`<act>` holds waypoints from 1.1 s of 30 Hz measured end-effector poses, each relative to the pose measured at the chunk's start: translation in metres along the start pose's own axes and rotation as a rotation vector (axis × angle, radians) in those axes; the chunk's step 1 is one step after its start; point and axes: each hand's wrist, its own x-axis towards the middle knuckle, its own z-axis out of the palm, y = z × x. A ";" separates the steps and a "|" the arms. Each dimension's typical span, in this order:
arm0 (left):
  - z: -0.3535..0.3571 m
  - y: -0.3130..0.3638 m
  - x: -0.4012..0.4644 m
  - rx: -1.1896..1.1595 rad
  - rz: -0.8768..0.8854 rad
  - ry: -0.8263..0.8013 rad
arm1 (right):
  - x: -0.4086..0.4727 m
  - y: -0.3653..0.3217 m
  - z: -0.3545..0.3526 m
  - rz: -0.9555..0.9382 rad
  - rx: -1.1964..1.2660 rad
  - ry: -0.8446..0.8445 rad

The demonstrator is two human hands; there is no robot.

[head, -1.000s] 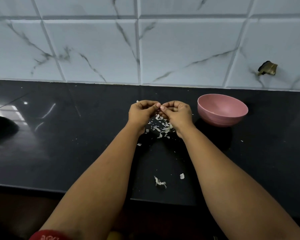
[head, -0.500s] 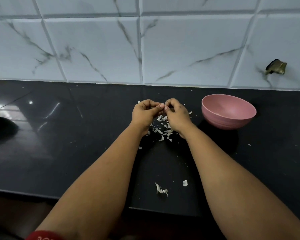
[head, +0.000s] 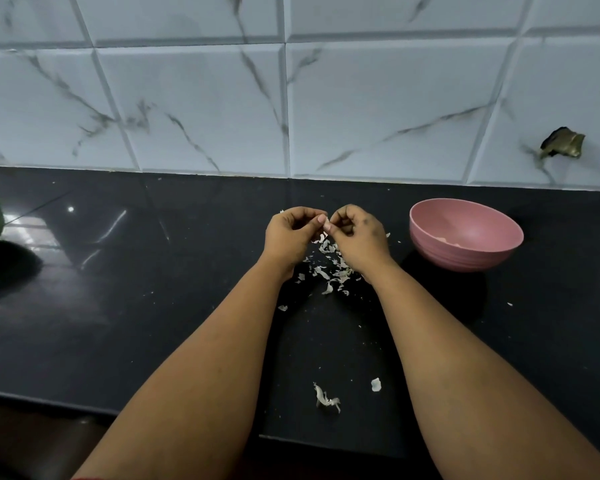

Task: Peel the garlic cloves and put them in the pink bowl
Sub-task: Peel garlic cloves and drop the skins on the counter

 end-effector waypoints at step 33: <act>0.000 -0.001 0.001 0.092 0.019 -0.043 | -0.001 0.001 0.000 0.108 0.114 -0.042</act>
